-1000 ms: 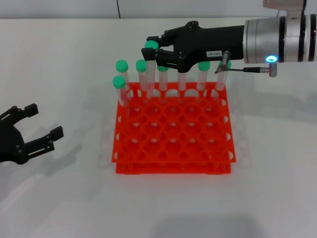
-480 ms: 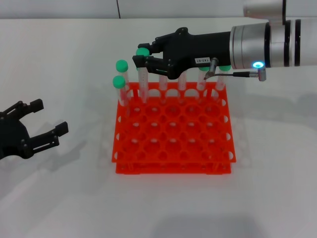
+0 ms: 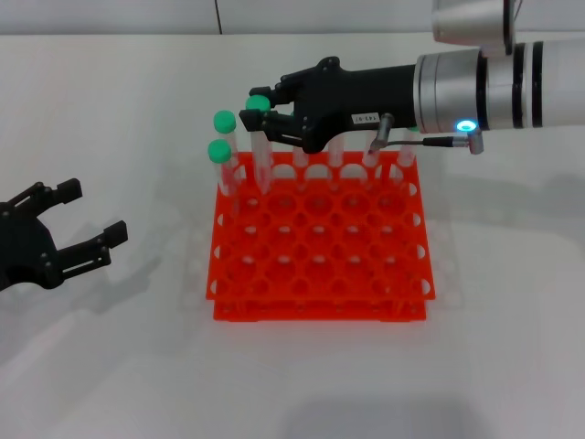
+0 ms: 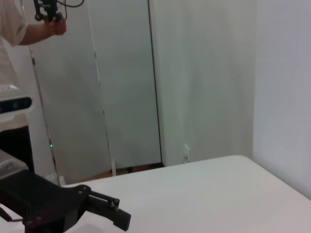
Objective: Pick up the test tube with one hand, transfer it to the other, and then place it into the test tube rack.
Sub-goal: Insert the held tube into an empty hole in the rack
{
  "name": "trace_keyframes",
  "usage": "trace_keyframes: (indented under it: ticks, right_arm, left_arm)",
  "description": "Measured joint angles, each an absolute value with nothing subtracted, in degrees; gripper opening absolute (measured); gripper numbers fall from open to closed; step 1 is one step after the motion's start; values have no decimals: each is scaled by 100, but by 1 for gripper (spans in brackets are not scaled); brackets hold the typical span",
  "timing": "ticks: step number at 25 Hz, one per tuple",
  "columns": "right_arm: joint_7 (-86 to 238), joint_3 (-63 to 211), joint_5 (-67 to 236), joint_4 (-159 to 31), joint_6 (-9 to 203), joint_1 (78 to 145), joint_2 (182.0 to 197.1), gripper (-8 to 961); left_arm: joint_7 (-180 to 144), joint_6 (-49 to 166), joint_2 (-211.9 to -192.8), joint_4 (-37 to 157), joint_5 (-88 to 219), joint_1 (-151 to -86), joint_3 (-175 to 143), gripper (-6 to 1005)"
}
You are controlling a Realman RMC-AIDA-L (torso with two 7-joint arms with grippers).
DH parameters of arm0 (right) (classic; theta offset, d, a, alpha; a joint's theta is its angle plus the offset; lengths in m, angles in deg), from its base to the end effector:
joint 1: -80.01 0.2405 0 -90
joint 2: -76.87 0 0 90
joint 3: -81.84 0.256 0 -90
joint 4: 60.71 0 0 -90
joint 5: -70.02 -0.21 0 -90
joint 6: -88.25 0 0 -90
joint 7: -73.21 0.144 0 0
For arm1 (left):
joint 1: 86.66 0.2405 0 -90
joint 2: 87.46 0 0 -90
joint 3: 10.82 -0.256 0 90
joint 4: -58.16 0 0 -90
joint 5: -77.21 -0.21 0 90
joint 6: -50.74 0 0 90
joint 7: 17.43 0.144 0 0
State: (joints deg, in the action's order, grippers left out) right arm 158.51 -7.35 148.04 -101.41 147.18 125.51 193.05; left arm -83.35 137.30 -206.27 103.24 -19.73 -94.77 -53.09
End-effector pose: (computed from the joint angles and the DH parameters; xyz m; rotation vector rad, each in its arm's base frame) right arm 0.1024 0.3988 -0.0658 -2.8262 0.2311 0.6798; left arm -0.3428 0.2524 0.0451 -2.3442 -0.5775 -0.6804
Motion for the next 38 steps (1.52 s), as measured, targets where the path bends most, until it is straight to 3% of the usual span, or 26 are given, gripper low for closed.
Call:
trace_keyframes:
  ticks: [30,38]
  right_arm:
    - [15831,-1277,14699,-10236,14352,12534,19305,403]
    - [15843,-1275,14691,-10414,14485,12393,19293,511]
  left_arm:
    - [-8342,13659,-20628,10237,-1991,-9536,-5335,893]
    - [-8344,13680,-20628,10237,-1988,-9552,-5324,893]
